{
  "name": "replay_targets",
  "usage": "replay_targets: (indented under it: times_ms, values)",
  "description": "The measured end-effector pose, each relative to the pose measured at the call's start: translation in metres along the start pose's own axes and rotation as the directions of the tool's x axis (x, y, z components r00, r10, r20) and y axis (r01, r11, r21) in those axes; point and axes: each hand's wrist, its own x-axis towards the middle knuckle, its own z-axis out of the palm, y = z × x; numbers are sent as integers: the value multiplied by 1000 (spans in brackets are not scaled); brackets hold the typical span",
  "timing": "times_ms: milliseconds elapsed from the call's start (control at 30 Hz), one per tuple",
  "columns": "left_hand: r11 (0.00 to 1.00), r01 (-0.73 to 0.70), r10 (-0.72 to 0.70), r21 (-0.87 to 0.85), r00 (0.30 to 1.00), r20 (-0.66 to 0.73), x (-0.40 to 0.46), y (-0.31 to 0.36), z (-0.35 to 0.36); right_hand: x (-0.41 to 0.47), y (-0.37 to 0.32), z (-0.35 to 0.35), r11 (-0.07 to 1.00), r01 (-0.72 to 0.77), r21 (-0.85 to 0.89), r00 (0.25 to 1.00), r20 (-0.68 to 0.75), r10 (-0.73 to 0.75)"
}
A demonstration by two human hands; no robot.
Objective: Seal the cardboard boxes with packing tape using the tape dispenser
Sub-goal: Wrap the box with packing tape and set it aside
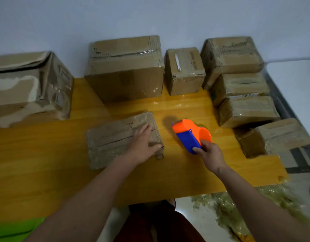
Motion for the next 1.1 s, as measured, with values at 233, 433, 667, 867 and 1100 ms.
replay_targets:
  times_ms: [233, 433, 667, 867, 1100]
  values:
    - [888, 106, -83, -448, 994, 70, 12, 54, -52, -23, -34, -8, 898, 58, 436, 953, 243, -180]
    - [731, 239, -30, -639, 947, 321, 13, 55, -69, -39, -47, -20, 878, 46, 476, 909, 345, -235]
    - [670, 236, 24, -704, 941, 339, 19, 40, -77, -39, -69, -20, 889, -163, 428, 903, 428, -40]
    - [639, 254, -123, -726, 966, 229, 27, 41, -74, -35, -101, -11, 849, -258, 461, 864, 504, -11]
    - [745, 221, -227, -629, 971, 72, 43, 45, -60, -46, -105, -10, 819, -289, 496, 885, 464, 32]
